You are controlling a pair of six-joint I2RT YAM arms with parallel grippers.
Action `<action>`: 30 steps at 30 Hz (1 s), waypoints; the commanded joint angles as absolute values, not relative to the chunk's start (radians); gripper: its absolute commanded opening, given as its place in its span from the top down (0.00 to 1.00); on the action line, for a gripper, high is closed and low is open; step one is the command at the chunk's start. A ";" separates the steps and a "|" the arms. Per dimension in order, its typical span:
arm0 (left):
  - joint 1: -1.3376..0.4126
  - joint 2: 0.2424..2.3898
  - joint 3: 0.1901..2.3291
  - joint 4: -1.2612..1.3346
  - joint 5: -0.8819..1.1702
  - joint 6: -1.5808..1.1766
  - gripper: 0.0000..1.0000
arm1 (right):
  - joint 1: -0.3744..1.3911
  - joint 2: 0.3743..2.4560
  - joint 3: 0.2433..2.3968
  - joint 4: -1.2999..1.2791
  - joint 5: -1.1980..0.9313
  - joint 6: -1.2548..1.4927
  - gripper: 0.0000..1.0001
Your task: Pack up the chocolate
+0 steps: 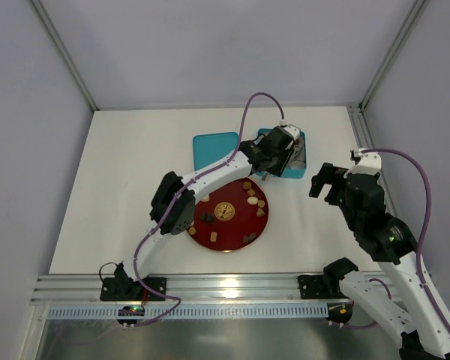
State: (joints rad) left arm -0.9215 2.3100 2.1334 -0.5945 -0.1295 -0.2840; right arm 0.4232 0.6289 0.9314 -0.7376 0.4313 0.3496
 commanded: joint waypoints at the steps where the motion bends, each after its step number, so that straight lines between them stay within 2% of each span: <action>1: -0.919 2.235 2.172 -0.543 -0.126 -0.278 0.64 | 0.420 0.629 0.927 -0.710 0.434 0.337 0.00; 13: -0.917 2.169 2.163 -0.540 -0.133 -0.270 0.65 | 0.420 0.627 0.930 -0.709 0.436 0.337 0.00; 19: -0.867 2.074 2.082 -0.537 -0.126 -0.311 0.68 | 0.420 0.632 0.936 -0.703 0.430 0.339 0.00; 25: -0.766 1.872 1.878 -0.528 -0.176 -0.363 0.68 | 0.420 0.647 0.942 -0.692 0.403 0.339 0.00; 30: -0.602 1.648 1.603 -0.514 -0.238 -0.420 0.68 | 0.420 0.667 0.939 -0.681 0.367 0.347 0.00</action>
State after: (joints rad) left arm -0.6796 1.7676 1.6920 -0.5503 -0.1707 -0.3668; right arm 0.4232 0.6544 0.9241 -0.7269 0.3946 0.3496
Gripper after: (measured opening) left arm 0.324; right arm 0.996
